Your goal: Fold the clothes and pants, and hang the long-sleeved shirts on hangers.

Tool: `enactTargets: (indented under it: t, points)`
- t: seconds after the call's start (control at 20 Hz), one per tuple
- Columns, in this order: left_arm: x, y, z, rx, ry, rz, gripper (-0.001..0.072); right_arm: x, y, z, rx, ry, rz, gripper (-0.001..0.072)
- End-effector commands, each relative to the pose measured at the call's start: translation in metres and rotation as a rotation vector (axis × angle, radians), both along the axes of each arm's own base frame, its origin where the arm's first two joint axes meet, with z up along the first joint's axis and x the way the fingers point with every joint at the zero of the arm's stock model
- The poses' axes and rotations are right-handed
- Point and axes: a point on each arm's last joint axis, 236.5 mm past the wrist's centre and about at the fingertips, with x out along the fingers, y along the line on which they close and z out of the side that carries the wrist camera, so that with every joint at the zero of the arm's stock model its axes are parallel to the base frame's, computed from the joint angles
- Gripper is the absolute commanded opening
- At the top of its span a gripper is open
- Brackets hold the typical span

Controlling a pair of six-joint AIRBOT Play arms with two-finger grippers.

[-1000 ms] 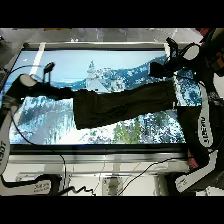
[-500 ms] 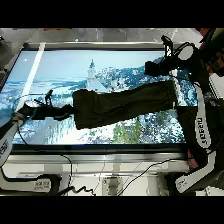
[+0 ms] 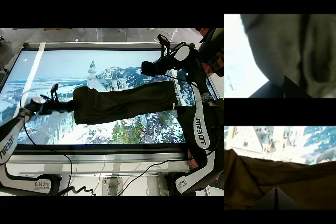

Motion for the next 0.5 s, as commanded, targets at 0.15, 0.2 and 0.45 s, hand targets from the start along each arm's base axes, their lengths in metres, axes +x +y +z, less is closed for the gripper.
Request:
enactTargets:
  t: [0.15,0.2,0.45]
  points:
    - [0.002,0.029,0.160,0.309,-0.141,-0.062,0.0016,0.000,0.001,0.000,-0.002,-0.001,0.002,0.0032]
    - [-0.002,0.023,0.187,0.333,-0.198,-0.081,0.0016,0.000,0.000,0.000,-0.003,-0.001,0.002,0.0032]
    - [-0.033,0.022,0.232,0.513,-0.198,-0.095,0.0016,-0.006,0.001,-0.004,-0.019,0.015,0.034,0.0033]
